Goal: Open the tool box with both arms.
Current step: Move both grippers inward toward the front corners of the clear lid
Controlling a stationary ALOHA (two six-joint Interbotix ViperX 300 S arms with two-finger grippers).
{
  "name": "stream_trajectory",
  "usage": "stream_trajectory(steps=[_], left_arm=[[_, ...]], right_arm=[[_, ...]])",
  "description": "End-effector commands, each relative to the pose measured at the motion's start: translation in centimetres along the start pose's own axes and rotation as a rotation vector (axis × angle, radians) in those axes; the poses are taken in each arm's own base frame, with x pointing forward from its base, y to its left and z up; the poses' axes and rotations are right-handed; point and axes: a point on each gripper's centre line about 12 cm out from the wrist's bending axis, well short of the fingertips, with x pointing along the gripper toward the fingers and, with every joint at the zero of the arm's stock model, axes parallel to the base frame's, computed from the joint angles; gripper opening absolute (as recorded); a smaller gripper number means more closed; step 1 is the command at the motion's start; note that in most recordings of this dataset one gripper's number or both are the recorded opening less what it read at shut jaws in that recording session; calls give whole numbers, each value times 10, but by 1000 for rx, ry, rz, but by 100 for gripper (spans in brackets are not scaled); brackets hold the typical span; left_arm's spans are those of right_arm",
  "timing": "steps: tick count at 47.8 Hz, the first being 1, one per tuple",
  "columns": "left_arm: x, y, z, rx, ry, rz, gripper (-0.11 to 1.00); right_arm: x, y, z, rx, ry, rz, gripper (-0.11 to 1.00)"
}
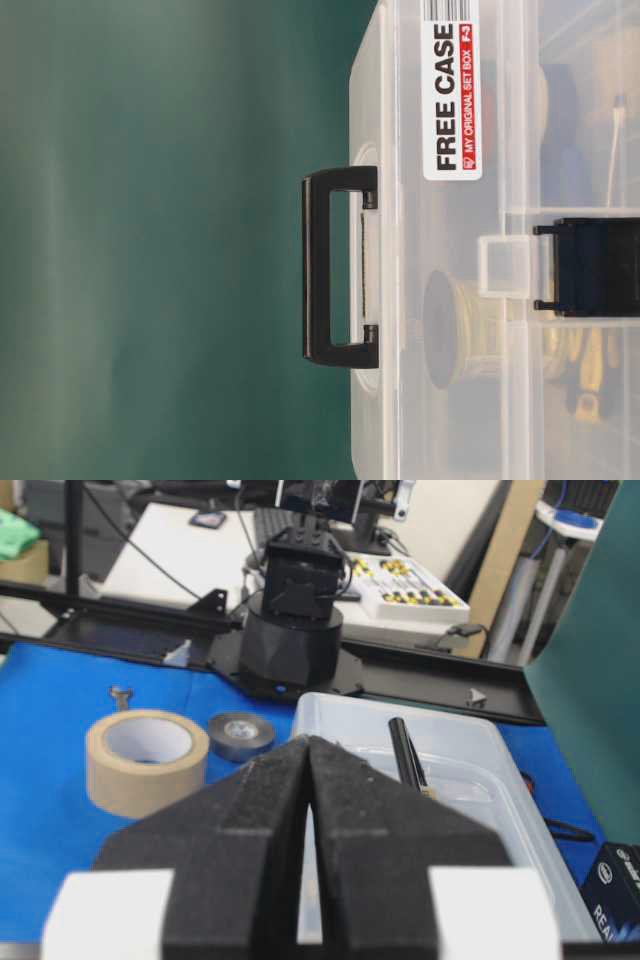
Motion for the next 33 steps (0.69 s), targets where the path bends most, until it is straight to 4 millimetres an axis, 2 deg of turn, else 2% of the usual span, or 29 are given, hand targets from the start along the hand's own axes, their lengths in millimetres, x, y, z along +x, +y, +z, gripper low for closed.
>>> stream_trajectory(steps=[1,9,21,28,33], left_arm=[[3,2,5,-38,1,17,0],[9,5,-2,-38,116,28,0],[15,27,-33,-90,397,137,0],[10,30,-50,-106,548,155,0],[5,29,-58,-113,629,156,0]], right_arm=[[4,-1,8,3,-17,-5,0],[14,-6,7,2,72,-31,0],[32,-33,-26,54,348,-147,0],[33,-41,-46,76,490,-184,0],[34,-43,-52,87,556,-189,0]])
